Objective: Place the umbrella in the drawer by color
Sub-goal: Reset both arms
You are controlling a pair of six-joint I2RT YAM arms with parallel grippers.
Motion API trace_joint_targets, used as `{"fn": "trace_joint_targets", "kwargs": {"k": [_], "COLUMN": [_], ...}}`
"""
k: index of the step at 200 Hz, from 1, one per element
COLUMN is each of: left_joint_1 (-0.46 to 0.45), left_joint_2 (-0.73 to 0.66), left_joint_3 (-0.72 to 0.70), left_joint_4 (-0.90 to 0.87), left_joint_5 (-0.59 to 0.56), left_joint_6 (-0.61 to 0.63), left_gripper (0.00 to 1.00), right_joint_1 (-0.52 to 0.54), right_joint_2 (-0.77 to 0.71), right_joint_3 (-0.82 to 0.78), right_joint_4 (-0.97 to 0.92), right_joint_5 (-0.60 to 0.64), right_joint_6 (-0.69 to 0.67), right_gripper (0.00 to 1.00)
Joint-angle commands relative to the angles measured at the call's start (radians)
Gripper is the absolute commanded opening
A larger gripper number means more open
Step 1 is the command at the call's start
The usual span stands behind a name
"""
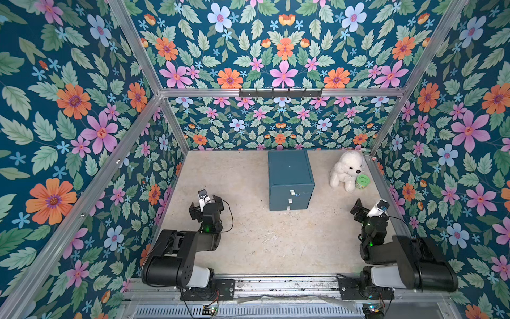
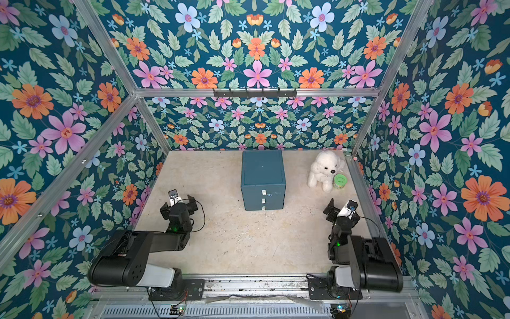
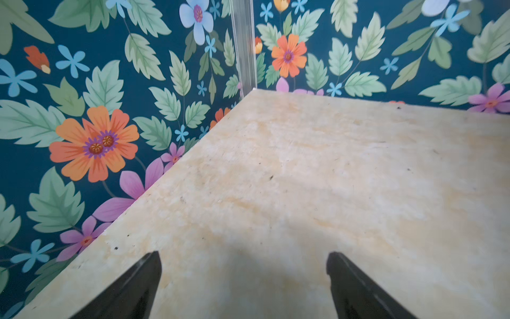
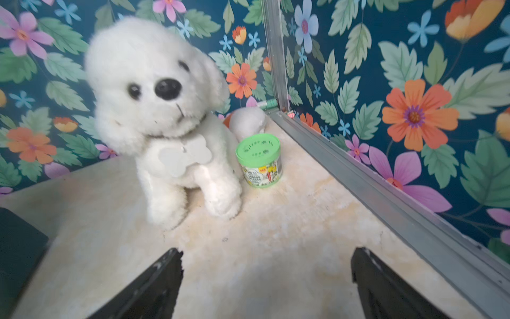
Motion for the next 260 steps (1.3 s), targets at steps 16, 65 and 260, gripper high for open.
{"fn": "trace_joint_targets", "kwargs": {"k": [16,65,260], "left_joint_1": [0.036,0.066,0.073], "left_joint_2": [0.123,0.114,0.109], "left_joint_3": [0.038,0.067,0.07], "left_joint_4": [0.215,0.136,0.121], "left_joint_5": [0.214,0.251,0.265], "left_joint_6": [0.068,0.042,0.038], "left_gripper": [1.0,0.99,0.99], "right_joint_1": [-0.017,0.023,0.076], "right_joint_2": [-0.008,-0.008,0.005], "right_joint_3": [0.088,0.078,0.1], "right_joint_4": [0.026,0.037,0.019], "right_joint_5": [-0.194,-0.038,0.019], "right_joint_6": [-0.014,-0.008,-0.054], "right_gripper": [0.99,0.99,0.99]}}
